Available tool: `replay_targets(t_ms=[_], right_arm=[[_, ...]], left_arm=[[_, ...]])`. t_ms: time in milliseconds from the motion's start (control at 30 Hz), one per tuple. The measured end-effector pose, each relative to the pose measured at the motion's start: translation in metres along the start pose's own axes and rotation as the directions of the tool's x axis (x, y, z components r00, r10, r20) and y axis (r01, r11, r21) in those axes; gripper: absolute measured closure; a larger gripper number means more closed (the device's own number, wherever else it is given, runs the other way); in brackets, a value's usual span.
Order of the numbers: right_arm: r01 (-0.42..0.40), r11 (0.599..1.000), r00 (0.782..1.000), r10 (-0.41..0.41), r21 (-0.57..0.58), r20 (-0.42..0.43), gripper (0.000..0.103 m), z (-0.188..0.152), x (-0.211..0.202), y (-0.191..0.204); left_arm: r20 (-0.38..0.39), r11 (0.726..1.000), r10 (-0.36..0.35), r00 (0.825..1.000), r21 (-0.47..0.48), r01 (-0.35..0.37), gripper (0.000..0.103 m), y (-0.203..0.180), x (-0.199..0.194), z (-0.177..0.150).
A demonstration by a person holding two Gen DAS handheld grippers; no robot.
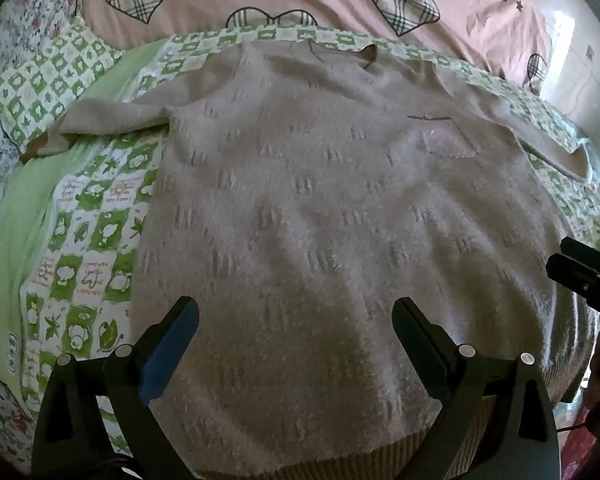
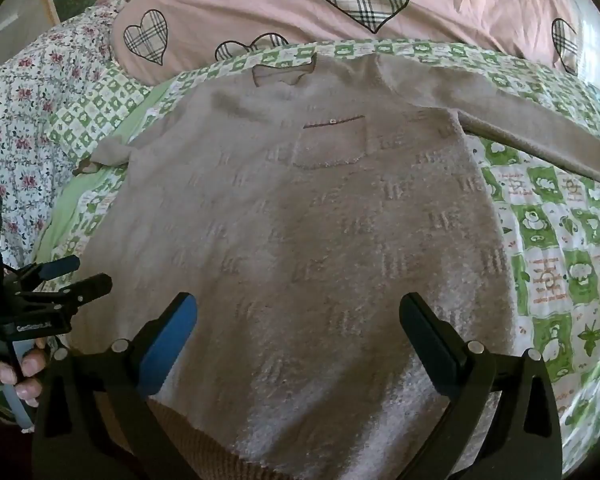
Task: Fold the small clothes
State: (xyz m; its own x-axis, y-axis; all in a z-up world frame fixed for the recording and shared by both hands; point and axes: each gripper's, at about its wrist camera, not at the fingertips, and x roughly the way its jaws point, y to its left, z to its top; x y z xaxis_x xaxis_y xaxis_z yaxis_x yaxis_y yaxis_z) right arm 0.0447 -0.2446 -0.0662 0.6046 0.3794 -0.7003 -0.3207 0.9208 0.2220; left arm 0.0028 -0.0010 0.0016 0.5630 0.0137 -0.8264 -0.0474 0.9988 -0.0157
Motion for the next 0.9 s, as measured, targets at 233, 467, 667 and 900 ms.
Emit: replay_targets(t_ms=[233,467,667,900], right_arm=[[-0.006,1.000,1.000,0.006,-0.007,-0.015,0.002,-0.001,0.006,0.007],[-0.003,1.000,1.000,0.003,0.000,-0.025,0.002,-0.008,0.008,0.011],[-0.008,1.000,1.000,0.008,-0.016,0.012,0.002,-0.009,0.010,0.013],[-0.009,1.000,1.000,0.009,-0.010,-0.010,0.002,-0.010,0.010,0.014]], left_arm=[[0.040,1.000,-0.001,0.999,0.017,0.001,0.005,-0.002,-0.006,-0.005],[0.077,1.000,-0.011,0.997,0.028,0.009,0.005,-0.003,-0.013,-0.006],[0.096,0.998,-0.014,0.995,0.058,0.008,0.005,-0.009,-0.019,-0.006],[0.093,0.995,0.011,0.996,0.093,-0.019,0.005,-0.014,-0.022,-0.005]])
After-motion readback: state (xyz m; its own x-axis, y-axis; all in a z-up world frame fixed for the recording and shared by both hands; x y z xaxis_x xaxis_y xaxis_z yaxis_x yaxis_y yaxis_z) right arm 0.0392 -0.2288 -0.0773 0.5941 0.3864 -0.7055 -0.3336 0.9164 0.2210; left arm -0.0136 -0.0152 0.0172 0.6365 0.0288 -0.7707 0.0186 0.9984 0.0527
